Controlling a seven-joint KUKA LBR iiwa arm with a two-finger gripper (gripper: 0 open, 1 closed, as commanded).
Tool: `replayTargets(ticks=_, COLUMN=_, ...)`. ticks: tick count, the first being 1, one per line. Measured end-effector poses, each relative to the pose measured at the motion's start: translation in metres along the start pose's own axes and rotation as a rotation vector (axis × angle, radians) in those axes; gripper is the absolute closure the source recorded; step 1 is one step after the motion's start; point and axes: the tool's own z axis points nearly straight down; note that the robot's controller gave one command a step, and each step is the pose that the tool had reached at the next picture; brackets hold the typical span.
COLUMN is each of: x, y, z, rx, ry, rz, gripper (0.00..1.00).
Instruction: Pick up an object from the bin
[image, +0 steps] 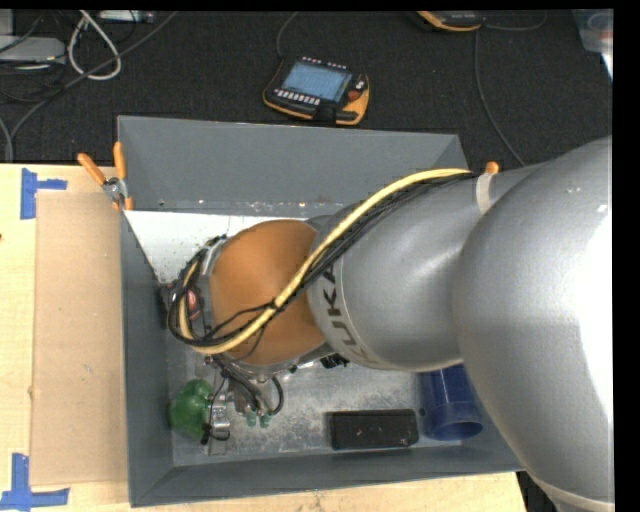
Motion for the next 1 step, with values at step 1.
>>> replayTargets(ticks=1, x=-0.0023, y=-0.0017, z=-0.0044, rx=-0.002, ry=-0.007, rz=0.007, gripper=0.0)
